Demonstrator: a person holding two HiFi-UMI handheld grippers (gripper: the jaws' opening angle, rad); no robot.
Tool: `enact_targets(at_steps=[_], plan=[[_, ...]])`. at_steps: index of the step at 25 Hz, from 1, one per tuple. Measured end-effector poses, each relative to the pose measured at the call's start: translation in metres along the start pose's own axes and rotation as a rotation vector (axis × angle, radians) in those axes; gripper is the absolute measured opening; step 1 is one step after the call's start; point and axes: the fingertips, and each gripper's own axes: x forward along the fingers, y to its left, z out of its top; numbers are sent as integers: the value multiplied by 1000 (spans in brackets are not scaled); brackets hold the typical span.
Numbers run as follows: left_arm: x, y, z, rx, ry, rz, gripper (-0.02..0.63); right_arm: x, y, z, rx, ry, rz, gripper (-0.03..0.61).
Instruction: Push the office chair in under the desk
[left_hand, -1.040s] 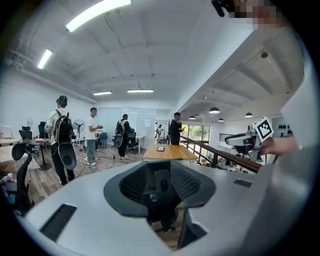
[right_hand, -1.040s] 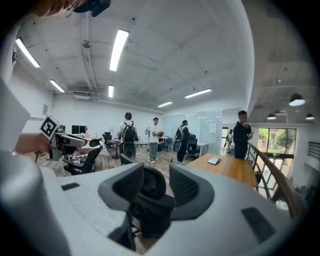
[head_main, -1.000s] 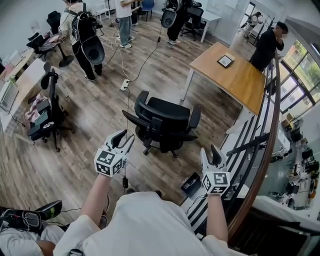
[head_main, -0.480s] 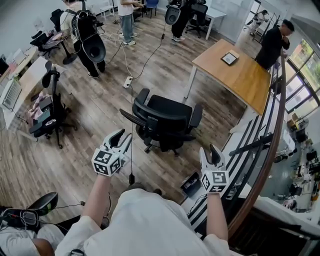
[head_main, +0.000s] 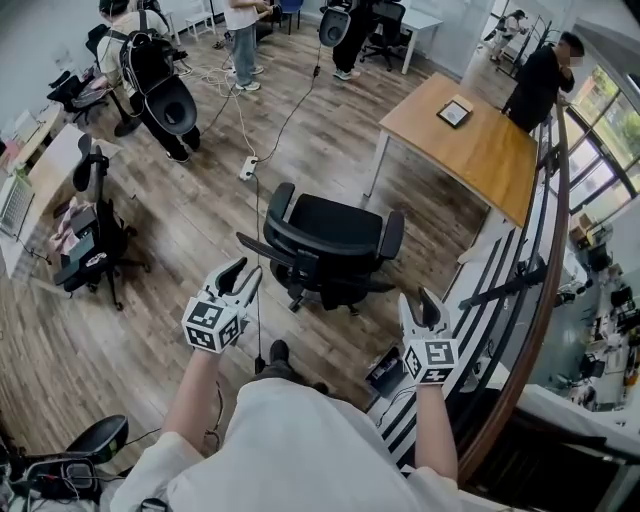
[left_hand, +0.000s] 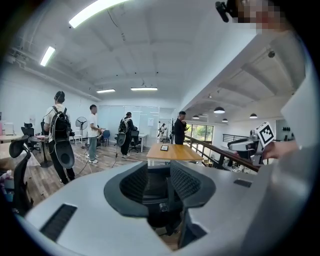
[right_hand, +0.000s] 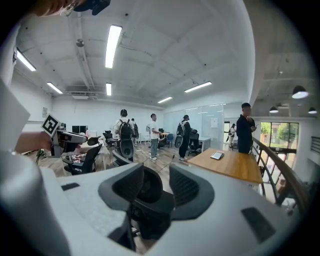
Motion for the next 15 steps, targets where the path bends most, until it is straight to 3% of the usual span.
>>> enact_targets(at_steps=[4, 9, 12, 15], plan=[[18, 26, -3, 33, 28, -36, 137, 26, 7, 4, -20, 27, 2, 147], [46, 54, -17, 115, 96, -105, 137, 64, 32, -13, -71, 151, 138, 147], [62, 62, -34, 177, 171, -183, 137, 81, 42, -25, -118, 225, 184, 147], [79, 71, -61, 292, 272, -263, 137, 100, 50, -42, -185, 301, 215, 147]])
